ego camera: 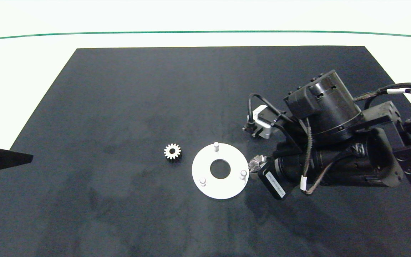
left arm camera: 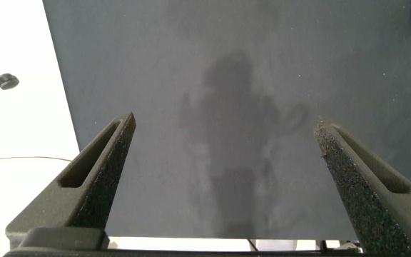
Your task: Install three planetary gears onto the carrier pins
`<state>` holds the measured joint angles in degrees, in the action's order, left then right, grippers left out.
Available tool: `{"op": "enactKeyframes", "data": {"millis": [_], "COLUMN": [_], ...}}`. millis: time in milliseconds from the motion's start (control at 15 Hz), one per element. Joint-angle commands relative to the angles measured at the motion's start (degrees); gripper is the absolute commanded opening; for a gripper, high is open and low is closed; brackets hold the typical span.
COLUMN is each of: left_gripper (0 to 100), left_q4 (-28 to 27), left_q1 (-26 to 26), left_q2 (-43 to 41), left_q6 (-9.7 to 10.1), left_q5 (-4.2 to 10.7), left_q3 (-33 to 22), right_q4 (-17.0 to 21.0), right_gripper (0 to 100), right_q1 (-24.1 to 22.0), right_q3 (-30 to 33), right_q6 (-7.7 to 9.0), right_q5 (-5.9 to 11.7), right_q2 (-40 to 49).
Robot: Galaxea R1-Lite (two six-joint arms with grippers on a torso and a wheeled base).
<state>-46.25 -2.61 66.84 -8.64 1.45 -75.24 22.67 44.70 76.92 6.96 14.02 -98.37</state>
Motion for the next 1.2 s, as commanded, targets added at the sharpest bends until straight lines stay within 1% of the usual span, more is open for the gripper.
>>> {"op": "enactKeyframes", "data": {"millis": [67, 933, 1200], "left_gripper": [100, 100, 100], "left_q4": [-0.2, -0.3, -0.3], "left_q1": [0.0, 0.1, 0.0], "left_q2": [0.0, -0.1, -0.2], "left_q6": [-0.06, -0.15, -0.15], "left_q5": [0.04, 0.04, 0.04], "left_q3": [0.0, 0.1, 0.1], "right_q4": [0.4, 0.4, 0.4], "right_gripper": [28, 28, 28], "right_q1": [0.8, 0.8, 0.9], "right_q3": [2.7, 2.8, 3.1], "right_q6": [0.07, -0.02, -0.46], "right_q5": [0.83, 0.92, 0.92], "right_q2": [-4.3, -6.0, -6.5]}}
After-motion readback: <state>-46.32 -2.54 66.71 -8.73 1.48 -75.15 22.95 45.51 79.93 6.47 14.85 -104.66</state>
